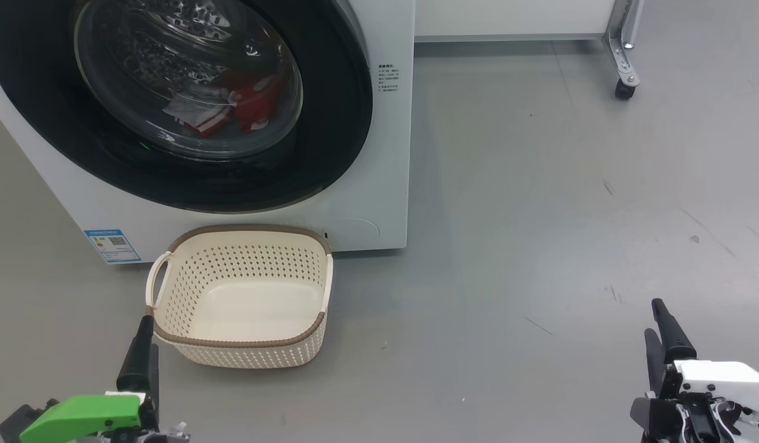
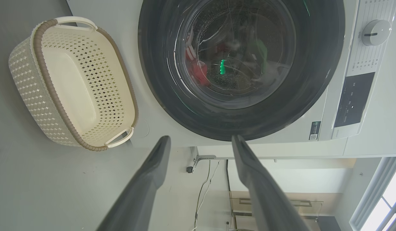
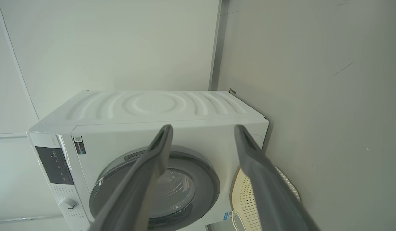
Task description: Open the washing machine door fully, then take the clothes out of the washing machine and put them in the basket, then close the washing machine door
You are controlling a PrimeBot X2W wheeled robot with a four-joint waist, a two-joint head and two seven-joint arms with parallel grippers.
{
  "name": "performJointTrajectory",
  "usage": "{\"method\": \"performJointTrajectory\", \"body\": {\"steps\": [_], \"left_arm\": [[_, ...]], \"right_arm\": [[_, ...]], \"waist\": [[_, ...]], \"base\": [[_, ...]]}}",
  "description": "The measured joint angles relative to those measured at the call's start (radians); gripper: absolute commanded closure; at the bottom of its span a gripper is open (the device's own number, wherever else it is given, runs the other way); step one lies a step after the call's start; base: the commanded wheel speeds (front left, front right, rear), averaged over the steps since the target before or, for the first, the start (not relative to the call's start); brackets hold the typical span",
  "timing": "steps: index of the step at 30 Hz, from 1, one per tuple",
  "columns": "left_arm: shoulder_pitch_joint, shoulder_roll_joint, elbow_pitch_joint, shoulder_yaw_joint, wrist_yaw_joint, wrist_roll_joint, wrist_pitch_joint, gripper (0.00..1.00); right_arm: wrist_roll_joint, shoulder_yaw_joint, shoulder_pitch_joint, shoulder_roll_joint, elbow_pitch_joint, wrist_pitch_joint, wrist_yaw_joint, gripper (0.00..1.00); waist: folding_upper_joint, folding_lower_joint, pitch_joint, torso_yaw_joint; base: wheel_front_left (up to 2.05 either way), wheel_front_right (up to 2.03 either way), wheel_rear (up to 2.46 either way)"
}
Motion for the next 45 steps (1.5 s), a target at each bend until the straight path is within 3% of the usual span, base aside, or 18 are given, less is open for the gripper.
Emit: {"method": "performJointTrajectory", "body": {"steps": [25, 45], "left_arm": [[0.002, 0.001, -0.092, -0.002, 0.0, 0.12, -0.071, 0.0], [0.024, 0.022, -0.145, -0.026, 0.0, 0.458, -0.125, 0.0]], "right_arm": [[-0.161, 0.002, 0.001, -0.005, -0.099, -0.074, 0.0, 0.0], [-0.523, 0.059, 0.006, -0.028, -0.176, -0.134, -0.036, 0.0]], "waist": [[0.0, 0.0, -0.011, 0.004], [0.0, 0.0, -0.02, 0.008]], "base": [[0.0, 0.0, 0.0], [0.0, 0.0, 0.0]]}}
